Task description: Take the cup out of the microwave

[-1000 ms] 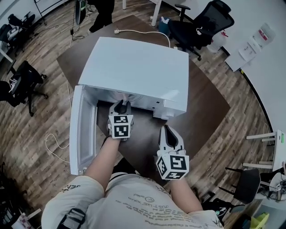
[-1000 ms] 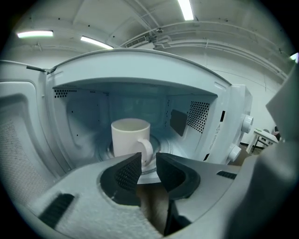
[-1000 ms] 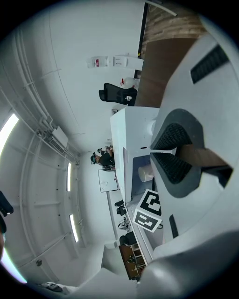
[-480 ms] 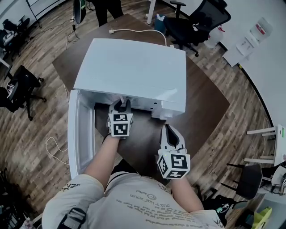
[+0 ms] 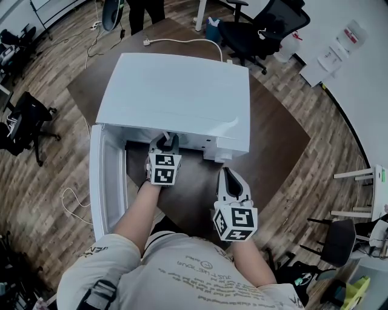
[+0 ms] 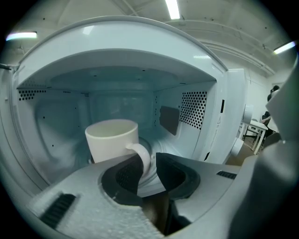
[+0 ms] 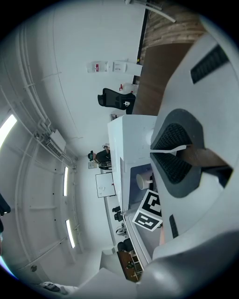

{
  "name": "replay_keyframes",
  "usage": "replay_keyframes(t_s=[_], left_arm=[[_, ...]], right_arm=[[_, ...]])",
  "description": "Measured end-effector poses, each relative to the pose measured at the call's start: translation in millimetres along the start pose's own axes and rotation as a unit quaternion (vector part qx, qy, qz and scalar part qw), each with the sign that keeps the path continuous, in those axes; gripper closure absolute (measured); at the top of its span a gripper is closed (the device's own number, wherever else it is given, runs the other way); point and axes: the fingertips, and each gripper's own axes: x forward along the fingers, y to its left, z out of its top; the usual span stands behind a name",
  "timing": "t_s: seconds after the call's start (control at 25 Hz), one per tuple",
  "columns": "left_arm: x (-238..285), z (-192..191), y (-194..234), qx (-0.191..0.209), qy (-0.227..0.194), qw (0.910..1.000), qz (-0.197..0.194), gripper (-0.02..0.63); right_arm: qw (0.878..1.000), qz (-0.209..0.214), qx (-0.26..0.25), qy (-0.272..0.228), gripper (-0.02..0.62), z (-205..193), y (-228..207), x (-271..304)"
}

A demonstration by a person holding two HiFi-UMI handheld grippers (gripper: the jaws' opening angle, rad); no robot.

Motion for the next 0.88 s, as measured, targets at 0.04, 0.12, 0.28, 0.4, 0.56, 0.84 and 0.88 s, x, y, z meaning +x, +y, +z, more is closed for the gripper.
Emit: replay_keyframes(t_s=[0.04,0.12,0.28,0.4,0.56,0.84,0.88], left_arm=[[1,0,-2,0.005,-0.001,1.0,-0.004,0.518],[3,1,-5,0.017,-0.008,0.9997,-0.013,0.518],[5,3,-7,0.046,-0.019,0.9987,-0.01,0.534],[5,3,-6,0.064,-0.019,0.9978,-0.004,0.569],[-1,2,-11,0.084,-0.025,0.9961,-0.005,0.572],[-14,-2,-18,0.089,-0.032,0.9955,0.004,0.578],[-17,-2,-19,0.092,-0.033,0.9952,0.004,0.578]], right_arm=[[1.0,0.0,0.0,0.001,0.577,0,0,0],[1.0,-0.001,-0.001,0.002,0.577,-1,1,0],[1.0,0.003,-0.002,0.007,0.577,-4,4,-1],[1.0,0.012,0.0,0.013,0.577,-8,8,-1],[1.0,0.022,-0.004,0.014,0.577,-8,14,-3],[0.999,0.038,-0.002,0.011,0.577,-6,23,-6],[0.999,0.039,-0.003,0.01,0.577,-7,24,-7]])
